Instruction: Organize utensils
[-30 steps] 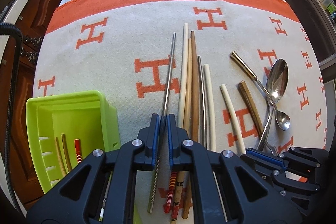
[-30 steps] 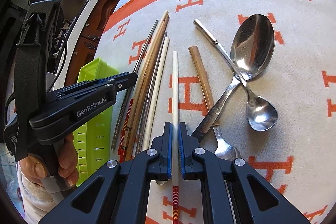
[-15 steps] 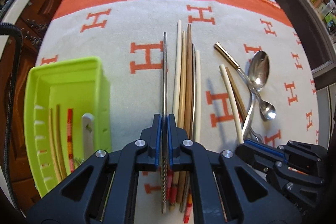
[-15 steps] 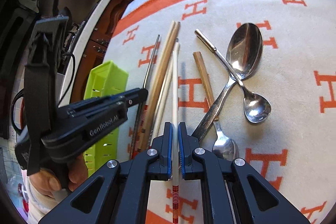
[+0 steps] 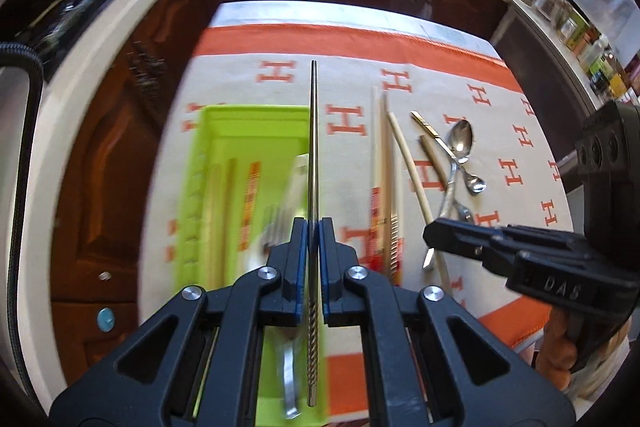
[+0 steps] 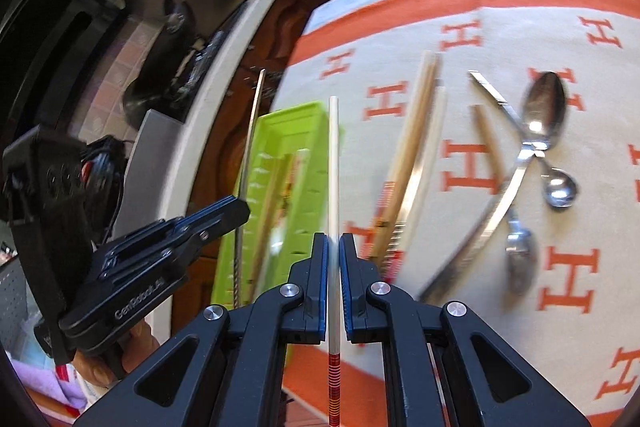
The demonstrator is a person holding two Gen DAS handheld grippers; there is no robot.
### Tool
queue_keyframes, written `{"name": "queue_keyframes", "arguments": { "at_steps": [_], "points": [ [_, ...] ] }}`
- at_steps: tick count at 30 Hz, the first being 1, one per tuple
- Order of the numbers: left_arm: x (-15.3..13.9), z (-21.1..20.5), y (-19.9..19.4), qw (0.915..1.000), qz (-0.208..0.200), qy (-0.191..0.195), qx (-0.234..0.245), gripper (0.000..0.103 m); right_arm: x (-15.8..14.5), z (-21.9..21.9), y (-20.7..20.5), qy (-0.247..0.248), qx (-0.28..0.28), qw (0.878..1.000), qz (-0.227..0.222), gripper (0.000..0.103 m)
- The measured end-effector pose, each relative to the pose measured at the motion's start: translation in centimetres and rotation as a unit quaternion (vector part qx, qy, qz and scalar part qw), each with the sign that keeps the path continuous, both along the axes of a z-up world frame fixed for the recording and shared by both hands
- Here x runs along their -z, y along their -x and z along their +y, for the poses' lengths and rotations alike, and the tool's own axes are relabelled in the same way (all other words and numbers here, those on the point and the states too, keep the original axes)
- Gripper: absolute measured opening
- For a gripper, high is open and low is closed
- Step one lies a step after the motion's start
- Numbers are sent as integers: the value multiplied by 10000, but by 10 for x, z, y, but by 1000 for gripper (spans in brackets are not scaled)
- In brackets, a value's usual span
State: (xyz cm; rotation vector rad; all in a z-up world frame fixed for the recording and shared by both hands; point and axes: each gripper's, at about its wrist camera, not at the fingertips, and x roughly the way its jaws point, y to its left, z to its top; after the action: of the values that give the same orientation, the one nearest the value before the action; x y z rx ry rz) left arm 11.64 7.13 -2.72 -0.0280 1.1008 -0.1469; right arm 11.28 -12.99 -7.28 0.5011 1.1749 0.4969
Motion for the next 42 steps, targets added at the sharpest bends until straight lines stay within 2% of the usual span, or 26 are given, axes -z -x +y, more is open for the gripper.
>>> {"name": "queue_keyframes", "arguments": {
  "at_steps": [4, 8, 14, 20, 23, 24, 25, 27, 35, 42],
  "points": [
    [0, 35, 14, 9999, -12, -61, -149, 4, -10, 36, 1, -138, -114, 9998, 29, 6],
    [11, 58, 24, 9993, -69, -259, -245, 4, -8, 66, -3, -329, 18, 9993, 156, 6],
    [33, 76, 24, 9990, -75, -236, -361, 4, 10, 100, -19, -363, 175, 9988, 267, 6],
    [44, 73, 19, 9988, -201, -302, -335, 4, 35, 123, -42, -314, 293, 9983, 387, 6],
    [43, 71, 21, 9976, -334, -437, -432, 4, 41, 130, -49, 68, 357, 9989, 301, 8],
    [42, 71, 21, 9975, -355, -435, -436, 4, 42, 133, -51, 238, 333, 9988, 266, 14],
    [41, 71, 23, 9973, -391, -413, -455, 4, 43, 135, -51, 334, 315, 9987, 233, 24],
    [38, 72, 26, 9966, -470, -393, -549, 4, 44, 134, -50, 469, 345, 9982, 140, 34],
    [23, 74, 43, 9929, -760, -221, -886, 4, 28, 129, -33, 962, 130, 9939, -520, 36],
    [21, 58, 57, 9914, -876, -77, -972, 4, 21, 89, -7, 1289, 121, 9883, -810, 40]
  ]
}}
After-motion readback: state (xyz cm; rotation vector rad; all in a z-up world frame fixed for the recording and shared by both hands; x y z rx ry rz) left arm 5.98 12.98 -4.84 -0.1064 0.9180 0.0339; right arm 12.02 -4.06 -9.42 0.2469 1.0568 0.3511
